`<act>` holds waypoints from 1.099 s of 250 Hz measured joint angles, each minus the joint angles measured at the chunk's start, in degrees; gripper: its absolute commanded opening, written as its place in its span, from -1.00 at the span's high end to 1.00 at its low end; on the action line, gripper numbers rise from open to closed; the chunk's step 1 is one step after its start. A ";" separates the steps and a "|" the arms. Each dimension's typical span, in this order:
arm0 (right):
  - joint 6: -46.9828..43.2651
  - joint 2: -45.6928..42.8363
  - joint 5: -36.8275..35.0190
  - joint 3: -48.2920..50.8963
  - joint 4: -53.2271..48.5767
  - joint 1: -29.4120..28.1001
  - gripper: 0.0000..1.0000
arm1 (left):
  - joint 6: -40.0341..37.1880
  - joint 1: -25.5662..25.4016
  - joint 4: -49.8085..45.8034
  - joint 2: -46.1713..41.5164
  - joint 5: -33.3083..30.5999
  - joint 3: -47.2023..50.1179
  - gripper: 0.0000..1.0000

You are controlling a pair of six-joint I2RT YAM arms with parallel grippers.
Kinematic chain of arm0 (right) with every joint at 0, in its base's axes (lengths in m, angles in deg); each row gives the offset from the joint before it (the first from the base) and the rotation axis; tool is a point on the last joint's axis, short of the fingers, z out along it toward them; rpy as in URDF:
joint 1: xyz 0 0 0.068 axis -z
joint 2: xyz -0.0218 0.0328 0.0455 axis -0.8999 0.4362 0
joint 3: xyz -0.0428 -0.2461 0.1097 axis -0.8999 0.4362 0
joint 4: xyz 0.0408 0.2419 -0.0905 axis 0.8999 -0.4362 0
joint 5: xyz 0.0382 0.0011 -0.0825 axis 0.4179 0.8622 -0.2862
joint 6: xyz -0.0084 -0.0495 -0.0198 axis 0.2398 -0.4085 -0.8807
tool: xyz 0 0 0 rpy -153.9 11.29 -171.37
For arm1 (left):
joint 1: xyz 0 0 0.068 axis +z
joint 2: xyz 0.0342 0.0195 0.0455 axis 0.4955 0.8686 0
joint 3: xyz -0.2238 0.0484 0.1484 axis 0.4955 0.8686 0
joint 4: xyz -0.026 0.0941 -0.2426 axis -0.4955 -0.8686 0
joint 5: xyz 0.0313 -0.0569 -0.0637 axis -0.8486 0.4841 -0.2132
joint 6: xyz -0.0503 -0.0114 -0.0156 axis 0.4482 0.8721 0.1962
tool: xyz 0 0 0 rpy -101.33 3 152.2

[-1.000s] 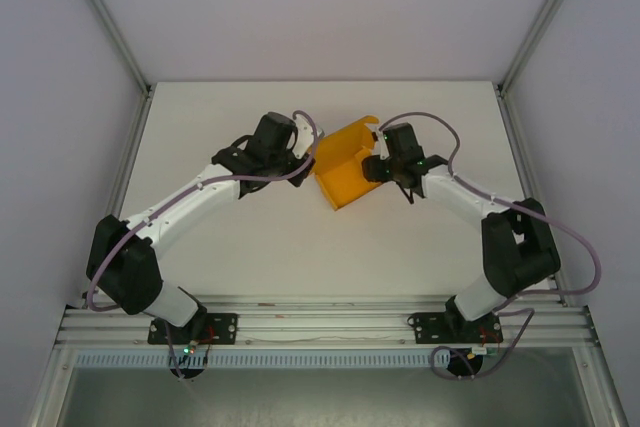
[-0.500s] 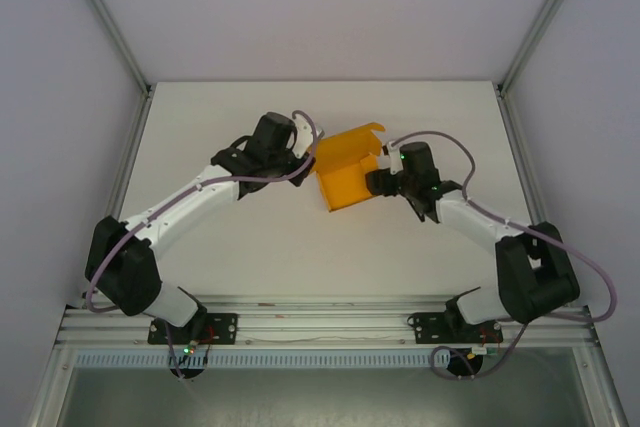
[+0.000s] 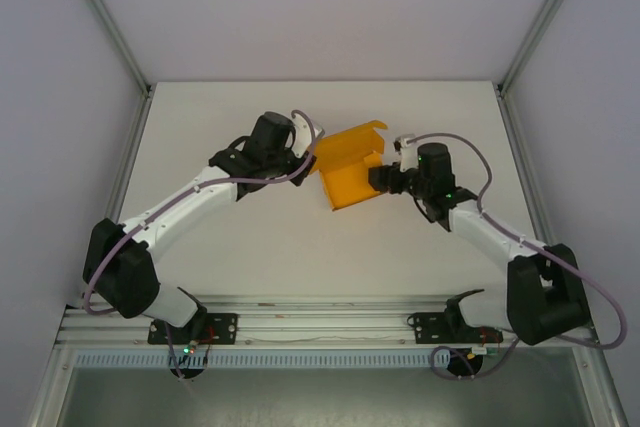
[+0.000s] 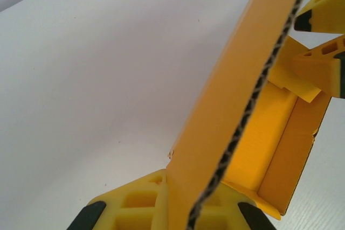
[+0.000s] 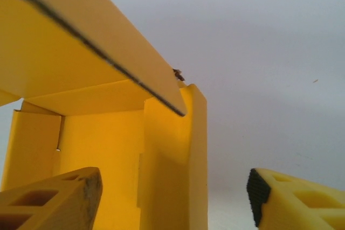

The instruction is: Assemble paper box

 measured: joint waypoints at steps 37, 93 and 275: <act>0.59 2.60 1.51 -0.63 -0.96 0.28 -0.21 | -0.02 0.00 0.02 -0.74 0.00 0.31 1.00; 0.42 4.81 1.62 -1.25 -2.89 0.28 0.19 | -0.04 0.00 0.22 -1.51 0.28 0.31 1.00; -4.42 9.62 -22.69 -9.07 -7.56 -7.34 0.91 | 0.22 -0.37 0.26 -1.51 0.52 0.31 1.00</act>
